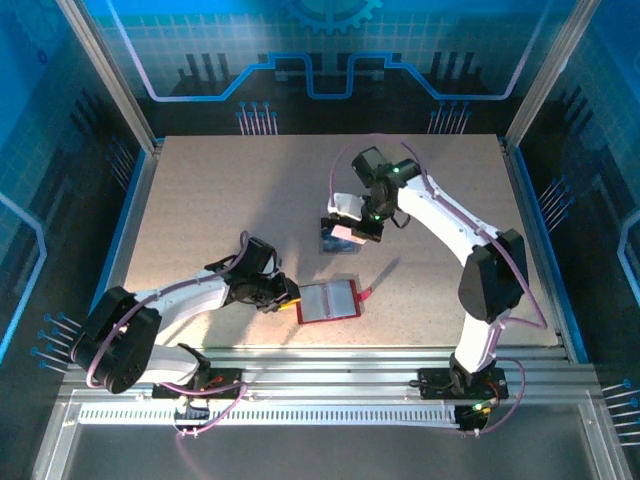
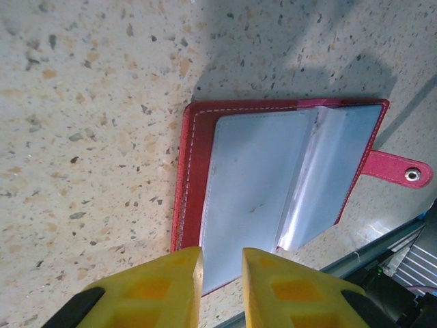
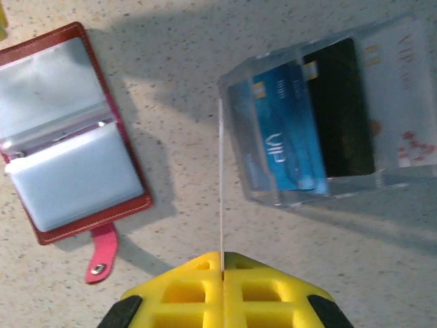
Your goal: Take the credit cards out of the card holder
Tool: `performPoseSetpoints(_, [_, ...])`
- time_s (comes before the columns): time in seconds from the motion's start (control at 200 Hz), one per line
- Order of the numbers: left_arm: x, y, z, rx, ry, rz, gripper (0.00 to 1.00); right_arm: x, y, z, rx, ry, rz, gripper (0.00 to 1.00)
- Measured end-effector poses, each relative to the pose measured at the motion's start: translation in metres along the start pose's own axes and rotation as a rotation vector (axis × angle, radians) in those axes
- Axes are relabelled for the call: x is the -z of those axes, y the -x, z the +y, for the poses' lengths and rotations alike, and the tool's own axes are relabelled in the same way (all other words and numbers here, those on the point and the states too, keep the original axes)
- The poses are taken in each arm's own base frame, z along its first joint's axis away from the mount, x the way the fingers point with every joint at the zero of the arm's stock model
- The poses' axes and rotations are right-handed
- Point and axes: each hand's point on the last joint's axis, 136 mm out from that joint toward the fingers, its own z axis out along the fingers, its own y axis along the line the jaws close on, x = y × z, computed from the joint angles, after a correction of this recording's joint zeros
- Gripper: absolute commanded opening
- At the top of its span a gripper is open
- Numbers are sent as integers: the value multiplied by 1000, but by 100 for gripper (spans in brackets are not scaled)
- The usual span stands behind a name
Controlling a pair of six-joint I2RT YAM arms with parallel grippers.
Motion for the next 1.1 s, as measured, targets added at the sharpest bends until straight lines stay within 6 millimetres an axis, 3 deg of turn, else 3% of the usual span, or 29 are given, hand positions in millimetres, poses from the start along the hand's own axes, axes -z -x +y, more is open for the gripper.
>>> performPoseSetpoints(0.29, [6, -1, 1, 6, -1, -12, 28, -6, 20, -45, 78, -28, 38, 0])
performPoseSetpoints(0.545, [18, -2, -1, -1, -15, -50, 29, -20, 33, -70, 113, -31, 55, 0])
performPoseSetpoints(0.89, [23, -7, 11, 44, 1, -72, 30, -40, 36, -94, 135, -46, 71, 2])
performPoseSetpoints(1.096, [28, -7, 11, 47, 1, -91, 30, -58, 30, -93, 134, -9, 95, 3])
